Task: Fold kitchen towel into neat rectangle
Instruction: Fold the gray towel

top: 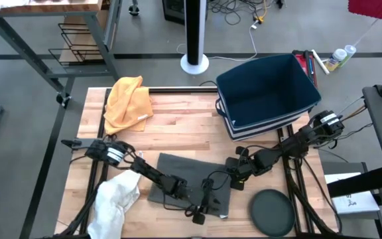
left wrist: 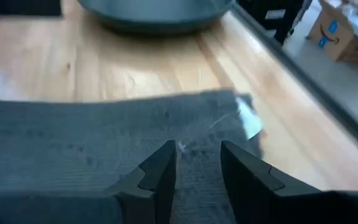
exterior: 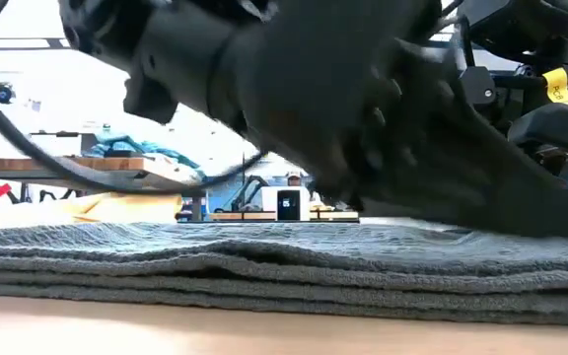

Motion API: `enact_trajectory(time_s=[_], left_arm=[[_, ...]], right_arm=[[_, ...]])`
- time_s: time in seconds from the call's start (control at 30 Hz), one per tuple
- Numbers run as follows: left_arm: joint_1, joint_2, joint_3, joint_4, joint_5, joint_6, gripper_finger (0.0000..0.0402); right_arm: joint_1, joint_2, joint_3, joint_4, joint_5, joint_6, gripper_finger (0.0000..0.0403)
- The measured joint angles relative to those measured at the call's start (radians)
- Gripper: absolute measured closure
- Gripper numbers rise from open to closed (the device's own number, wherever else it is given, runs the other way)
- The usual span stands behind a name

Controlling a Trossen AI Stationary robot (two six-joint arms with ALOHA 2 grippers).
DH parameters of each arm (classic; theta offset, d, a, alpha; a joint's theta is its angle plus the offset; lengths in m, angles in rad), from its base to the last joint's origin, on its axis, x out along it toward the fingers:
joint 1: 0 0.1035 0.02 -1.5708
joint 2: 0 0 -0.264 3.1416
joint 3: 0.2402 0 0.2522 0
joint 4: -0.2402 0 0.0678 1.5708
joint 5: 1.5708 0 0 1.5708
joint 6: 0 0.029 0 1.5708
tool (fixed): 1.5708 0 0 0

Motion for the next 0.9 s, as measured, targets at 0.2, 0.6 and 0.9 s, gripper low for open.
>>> enact_trajectory(time_s=[0.2, 0.6, 0.9], left_arm=[[-0.017, 0.046, 0.048, -0.007, 0.017, 0.059, 0.0283], [-0.014, -0.027, 0.044, -0.07, -0.018, 0.122, 0.0283], [0.012, -0.197, -0.055, -0.162, -0.078, 0.193, 0.0283]], right_arm=[[0.0, 0.0, 0.0, -0.001, 0.0, -0.005, 0.0403], [-0.013, 0.0, 0.001, -0.017, 0.019, -0.032, 0.0403], [-0.021, -0.054, -0.005, -0.074, 0.09, -0.13, 0.0403]])
